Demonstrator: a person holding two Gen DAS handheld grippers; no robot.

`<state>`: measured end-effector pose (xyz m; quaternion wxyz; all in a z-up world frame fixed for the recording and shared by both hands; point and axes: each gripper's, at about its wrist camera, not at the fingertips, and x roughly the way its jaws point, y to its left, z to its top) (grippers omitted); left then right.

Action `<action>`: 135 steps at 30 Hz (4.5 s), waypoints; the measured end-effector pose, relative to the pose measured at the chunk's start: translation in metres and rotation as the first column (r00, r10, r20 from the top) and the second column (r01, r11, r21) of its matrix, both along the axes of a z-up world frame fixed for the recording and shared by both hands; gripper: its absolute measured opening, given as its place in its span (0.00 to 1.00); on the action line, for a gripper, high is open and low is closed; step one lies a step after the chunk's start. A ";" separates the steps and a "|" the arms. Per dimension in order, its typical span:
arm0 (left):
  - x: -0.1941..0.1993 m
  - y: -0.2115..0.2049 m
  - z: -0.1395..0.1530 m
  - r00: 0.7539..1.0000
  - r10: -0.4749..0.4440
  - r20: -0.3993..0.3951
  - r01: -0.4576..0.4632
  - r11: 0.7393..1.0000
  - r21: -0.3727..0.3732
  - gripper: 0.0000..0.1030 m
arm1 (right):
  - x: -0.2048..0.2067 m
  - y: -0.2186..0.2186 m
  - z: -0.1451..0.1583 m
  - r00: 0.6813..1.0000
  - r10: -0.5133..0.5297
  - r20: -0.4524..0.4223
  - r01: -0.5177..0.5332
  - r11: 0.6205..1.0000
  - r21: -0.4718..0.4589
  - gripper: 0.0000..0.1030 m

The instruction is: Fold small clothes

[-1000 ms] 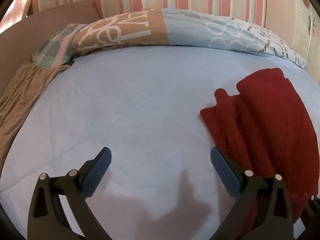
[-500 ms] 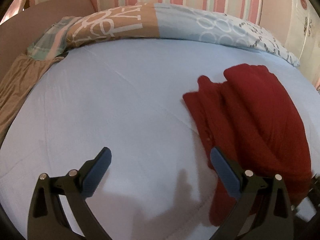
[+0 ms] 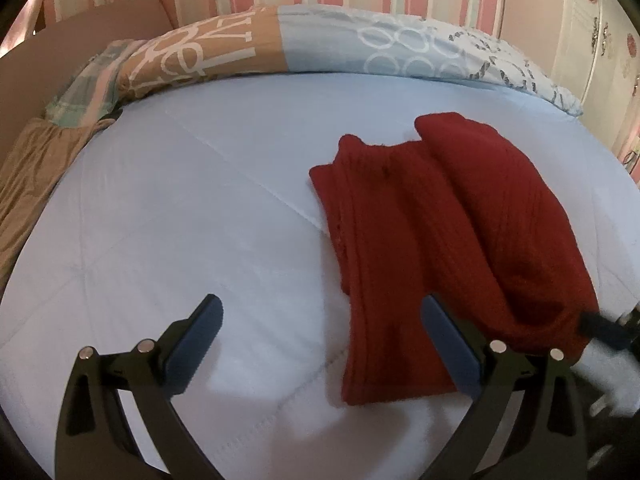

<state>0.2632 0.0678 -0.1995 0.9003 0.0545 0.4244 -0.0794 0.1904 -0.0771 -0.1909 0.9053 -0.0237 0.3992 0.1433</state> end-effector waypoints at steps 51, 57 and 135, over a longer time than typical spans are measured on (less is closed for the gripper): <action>-0.050 -0.023 -0.040 0.999 -0.041 -0.002 0.041 0.985 0.168 0.20 | 0.007 -0.077 -0.014 0.960 -0.274 0.052 0.277 0.957 -0.086 0.83; -0.050 -0.020 -0.027 0.998 -0.058 0.026 0.056 0.994 0.098 0.70 | 0.013 -0.072 -0.012 0.967 -0.250 0.047 0.254 0.961 -0.106 0.83; 0.011 -0.008 -0.038 0.960 -0.236 -0.147 0.213 0.964 -0.161 0.97 | 0.035 -0.084 -0.025 0.969 -0.245 -0.012 0.245 0.969 -0.004 0.91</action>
